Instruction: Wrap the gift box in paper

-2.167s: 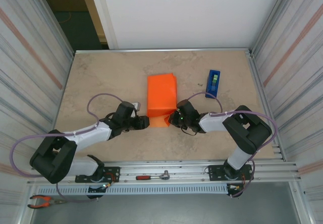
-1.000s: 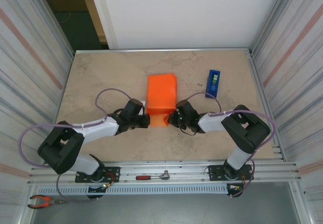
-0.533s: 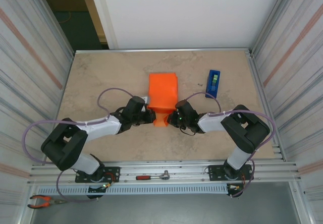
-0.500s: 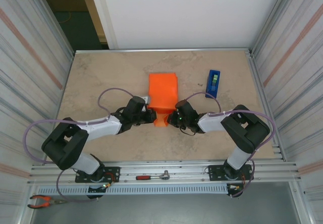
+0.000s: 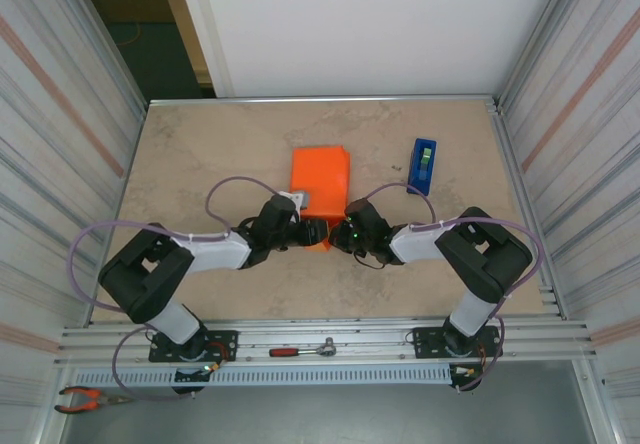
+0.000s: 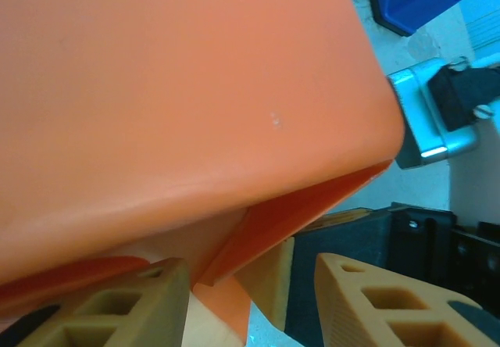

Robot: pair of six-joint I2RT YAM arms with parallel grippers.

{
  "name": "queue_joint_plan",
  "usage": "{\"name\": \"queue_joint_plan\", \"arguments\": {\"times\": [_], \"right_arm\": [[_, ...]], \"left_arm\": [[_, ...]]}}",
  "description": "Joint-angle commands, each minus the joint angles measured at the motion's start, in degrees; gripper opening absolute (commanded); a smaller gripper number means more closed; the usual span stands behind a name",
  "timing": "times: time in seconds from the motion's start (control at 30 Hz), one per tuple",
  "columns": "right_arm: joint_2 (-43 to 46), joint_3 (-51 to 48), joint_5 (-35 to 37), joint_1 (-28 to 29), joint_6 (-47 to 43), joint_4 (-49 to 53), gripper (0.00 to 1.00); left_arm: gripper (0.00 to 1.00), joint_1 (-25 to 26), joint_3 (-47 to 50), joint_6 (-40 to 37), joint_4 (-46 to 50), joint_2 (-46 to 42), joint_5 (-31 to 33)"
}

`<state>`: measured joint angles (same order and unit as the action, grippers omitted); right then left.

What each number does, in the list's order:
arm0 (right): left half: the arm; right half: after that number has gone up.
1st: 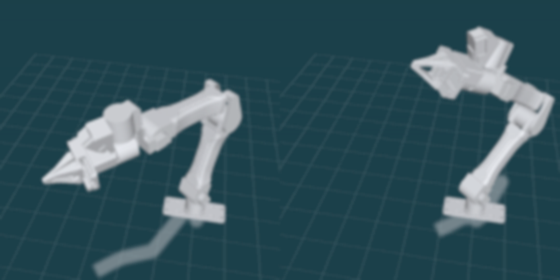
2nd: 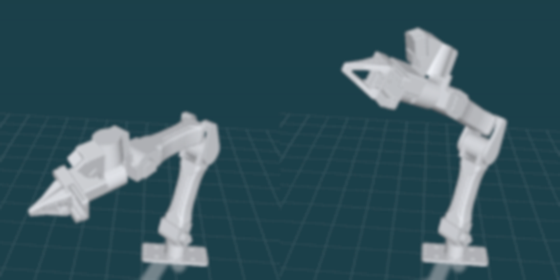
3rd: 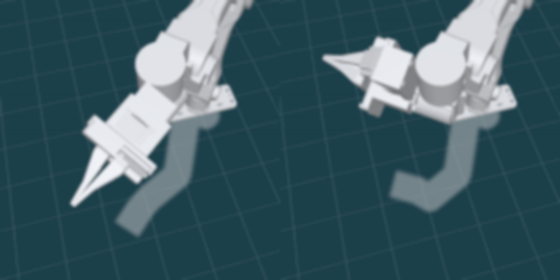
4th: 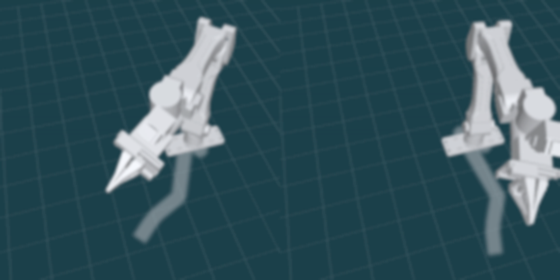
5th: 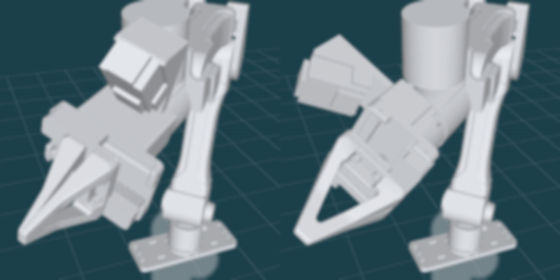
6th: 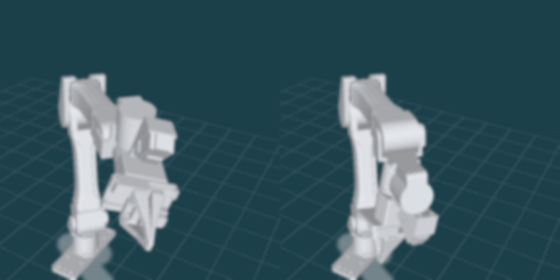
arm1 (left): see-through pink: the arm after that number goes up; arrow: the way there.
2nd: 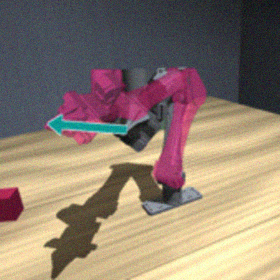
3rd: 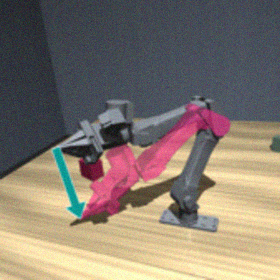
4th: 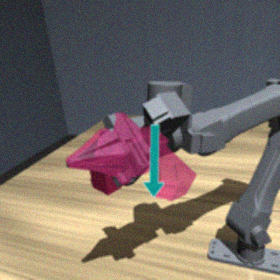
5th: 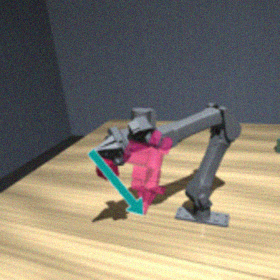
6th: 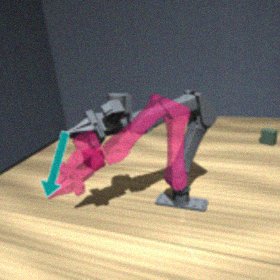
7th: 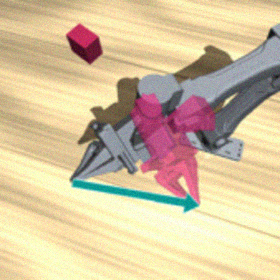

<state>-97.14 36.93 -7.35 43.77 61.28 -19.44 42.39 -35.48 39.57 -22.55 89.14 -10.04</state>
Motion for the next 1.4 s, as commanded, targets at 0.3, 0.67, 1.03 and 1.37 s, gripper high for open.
{"name": "queue_joint_plan", "arguments": {"times": [0.3,0.67,1.03,1.37], "right_arm": [[-1.8,-0.3,-1.1,1.1,0.7,5.6,0.00],[-2.2,-0.2,-1.3,1.1,0.5,6.3,0.00],[-2.3,-0.1,-1.3,1.1,0.2,6.8,0.00],[-2.4,0.3,-1.4,1.2,0.2,7.0,0.00]], "left_arm": [[0.48,-4.9,5.5,-5.3,17.7,-21.5,4.4],[0.03,-7.3,5.3,-9.1,17.2,-11.9,-1.2],[0.02,-4.7,-1.0,-11.3,13.9,-0.7,-2.0],[0.01,-3.4,-5.3,-12.4,13.9,4.9,-1.8]]}}
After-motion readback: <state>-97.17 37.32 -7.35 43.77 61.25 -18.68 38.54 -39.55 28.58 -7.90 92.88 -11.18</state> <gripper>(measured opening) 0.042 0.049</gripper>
